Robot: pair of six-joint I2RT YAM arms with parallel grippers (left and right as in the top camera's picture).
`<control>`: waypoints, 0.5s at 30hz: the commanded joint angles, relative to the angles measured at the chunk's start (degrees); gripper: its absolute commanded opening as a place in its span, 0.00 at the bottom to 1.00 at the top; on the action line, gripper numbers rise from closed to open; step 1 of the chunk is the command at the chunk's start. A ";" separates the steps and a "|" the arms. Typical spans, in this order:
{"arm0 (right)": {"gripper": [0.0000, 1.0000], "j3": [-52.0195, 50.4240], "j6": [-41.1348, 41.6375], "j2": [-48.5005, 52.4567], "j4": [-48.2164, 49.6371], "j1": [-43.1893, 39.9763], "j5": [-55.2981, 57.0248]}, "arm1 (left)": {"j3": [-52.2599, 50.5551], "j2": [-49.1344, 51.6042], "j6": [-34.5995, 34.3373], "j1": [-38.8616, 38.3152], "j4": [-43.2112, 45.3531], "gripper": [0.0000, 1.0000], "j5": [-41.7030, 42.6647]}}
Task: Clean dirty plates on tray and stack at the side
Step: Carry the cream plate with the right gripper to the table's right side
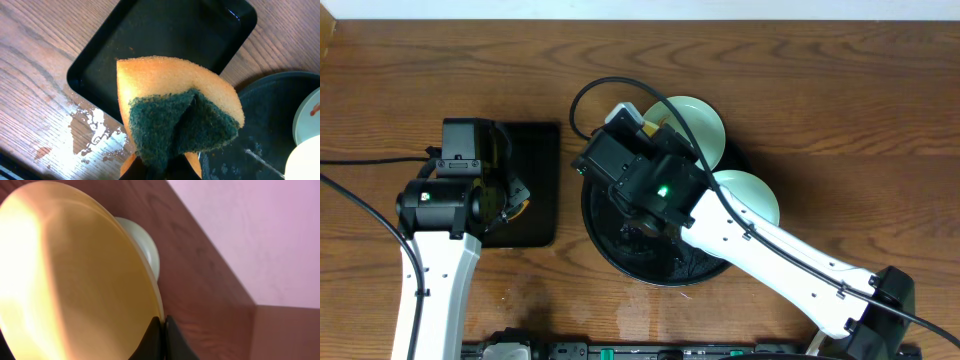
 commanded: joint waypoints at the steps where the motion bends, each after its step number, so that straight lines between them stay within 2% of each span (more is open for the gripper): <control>1: 0.01 0.98 -3.67 -0.46 0.98 0.79 4.98 | 1.11 -0.11 -0.74 0.33 -0.24 0.08 -0.24; 7: 0.01 0.98 -1.14 -0.46 1.09 0.68 3.56 | 1.11 -0.11 -0.72 0.33 -0.26 0.08 -0.22; 12: 0.01 0.98 3.80 -0.46 1.11 -1.84 -5.64 | 1.09 -0.11 -0.72 0.31 -0.26 0.07 -0.22; 15: 0.01 0.98 7.21 -0.46 1.05 -6.10 -15.12 | 1.05 -0.11 -0.72 0.31 -0.39 0.08 -0.22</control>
